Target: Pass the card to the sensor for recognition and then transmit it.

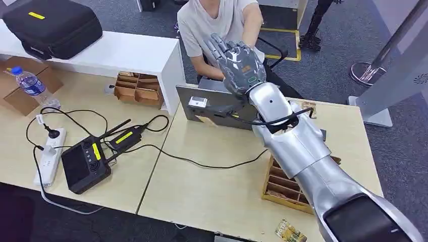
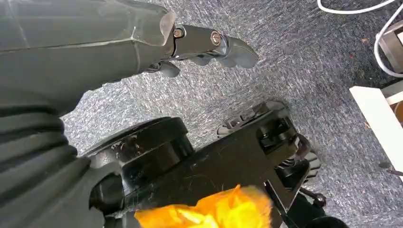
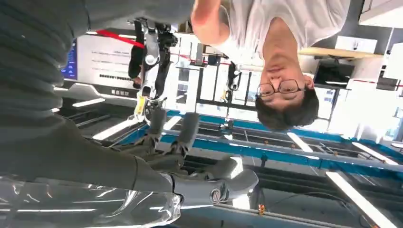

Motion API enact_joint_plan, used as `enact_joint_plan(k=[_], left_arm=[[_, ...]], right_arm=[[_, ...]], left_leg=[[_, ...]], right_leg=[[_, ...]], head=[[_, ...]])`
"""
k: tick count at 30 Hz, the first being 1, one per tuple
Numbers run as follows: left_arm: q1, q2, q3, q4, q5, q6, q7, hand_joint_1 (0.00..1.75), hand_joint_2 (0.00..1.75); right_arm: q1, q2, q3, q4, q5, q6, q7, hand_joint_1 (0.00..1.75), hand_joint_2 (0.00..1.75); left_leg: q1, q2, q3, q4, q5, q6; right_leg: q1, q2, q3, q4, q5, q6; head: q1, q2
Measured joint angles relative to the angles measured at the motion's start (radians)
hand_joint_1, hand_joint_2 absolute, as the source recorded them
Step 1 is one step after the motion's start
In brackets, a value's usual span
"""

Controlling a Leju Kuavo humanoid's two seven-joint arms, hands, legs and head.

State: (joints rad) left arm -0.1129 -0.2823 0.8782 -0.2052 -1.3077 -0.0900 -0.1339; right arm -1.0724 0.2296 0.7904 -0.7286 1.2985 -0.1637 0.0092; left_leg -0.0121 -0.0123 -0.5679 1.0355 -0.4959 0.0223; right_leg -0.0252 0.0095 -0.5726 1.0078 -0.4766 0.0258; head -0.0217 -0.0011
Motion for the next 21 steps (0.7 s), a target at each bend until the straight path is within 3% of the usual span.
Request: enact_joint_plan(k=[21], left_arm=[[0.001,-0.002,0.000,0.000,-0.005,0.008,0.000,0.00,1.75]], right_arm=[[0.021,-0.007,0.006,0.013,0.003,-0.001,-0.002,0.00,1.75]], left_leg=[[0.000,0.000,0.000,0.000,0.000,0.000]], right_leg=[[0.000,0.000,-0.001,0.000,0.000,0.000]], head=[[0.000,0.000]])
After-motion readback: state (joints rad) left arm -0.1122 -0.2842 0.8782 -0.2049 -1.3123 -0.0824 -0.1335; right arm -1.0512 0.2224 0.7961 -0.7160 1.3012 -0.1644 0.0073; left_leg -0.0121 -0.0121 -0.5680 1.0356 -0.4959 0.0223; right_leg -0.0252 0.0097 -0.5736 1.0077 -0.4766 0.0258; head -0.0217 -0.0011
